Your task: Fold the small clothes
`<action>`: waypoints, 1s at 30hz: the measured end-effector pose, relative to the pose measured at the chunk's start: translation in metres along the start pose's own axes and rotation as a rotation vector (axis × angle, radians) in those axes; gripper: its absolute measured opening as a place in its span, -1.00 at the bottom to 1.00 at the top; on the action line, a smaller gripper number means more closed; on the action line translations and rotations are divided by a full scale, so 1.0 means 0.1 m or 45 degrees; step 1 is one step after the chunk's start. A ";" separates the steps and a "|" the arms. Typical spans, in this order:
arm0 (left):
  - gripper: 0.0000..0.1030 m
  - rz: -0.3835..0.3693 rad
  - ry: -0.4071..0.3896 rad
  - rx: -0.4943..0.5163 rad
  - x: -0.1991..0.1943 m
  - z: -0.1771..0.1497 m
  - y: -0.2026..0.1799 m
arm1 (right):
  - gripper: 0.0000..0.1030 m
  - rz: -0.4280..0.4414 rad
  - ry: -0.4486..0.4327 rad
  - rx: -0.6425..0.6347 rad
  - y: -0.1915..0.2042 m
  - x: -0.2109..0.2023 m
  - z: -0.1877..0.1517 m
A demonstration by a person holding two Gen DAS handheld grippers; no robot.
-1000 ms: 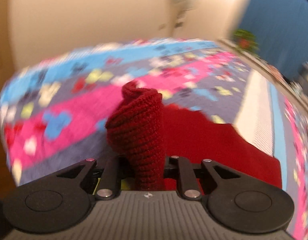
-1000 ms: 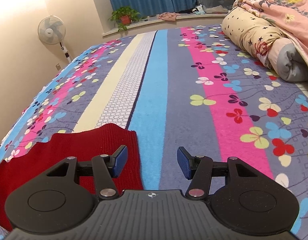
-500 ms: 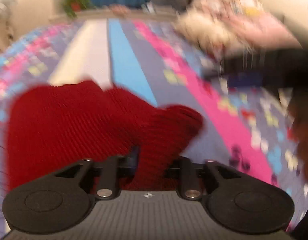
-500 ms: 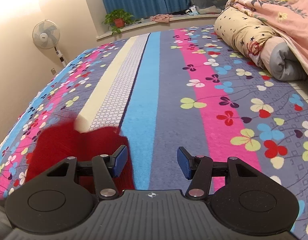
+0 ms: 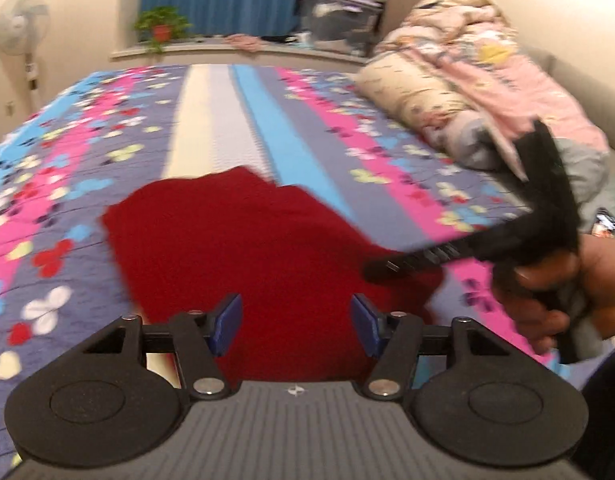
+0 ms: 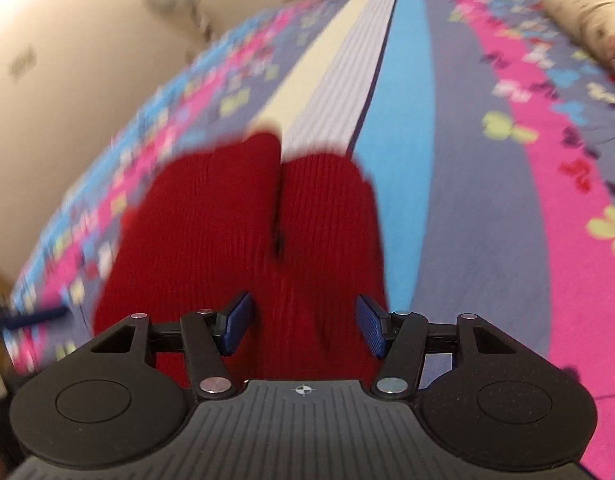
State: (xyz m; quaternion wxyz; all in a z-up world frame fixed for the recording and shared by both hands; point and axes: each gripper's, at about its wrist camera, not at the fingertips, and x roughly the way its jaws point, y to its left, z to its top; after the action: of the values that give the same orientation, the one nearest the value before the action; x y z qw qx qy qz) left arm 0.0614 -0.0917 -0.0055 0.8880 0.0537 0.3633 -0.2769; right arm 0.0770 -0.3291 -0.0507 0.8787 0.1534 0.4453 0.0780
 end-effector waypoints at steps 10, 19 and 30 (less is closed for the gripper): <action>0.17 0.108 0.140 0.141 0.40 -0.41 -0.18 | -0.70 0.034 -0.055 -0.117 0.13 -0.13 -0.21; 0.60 0.094 0.056 -0.053 -0.05 0.03 0.51 | -0.72 -0.035 -0.008 -0.067 -0.04 -0.17 -0.44; 0.92 0.037 0.048 -0.260 0.15 0.23 1.37 | 0.33 -0.022 -0.205 0.009 -0.02 -0.24 -0.26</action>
State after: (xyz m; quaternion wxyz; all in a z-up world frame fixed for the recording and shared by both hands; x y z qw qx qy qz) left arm 0.1571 0.0093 -0.0134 0.8857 -0.0268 0.4054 -0.2245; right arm 0.0421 -0.3325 -0.0480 0.9117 0.1586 0.3748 0.0562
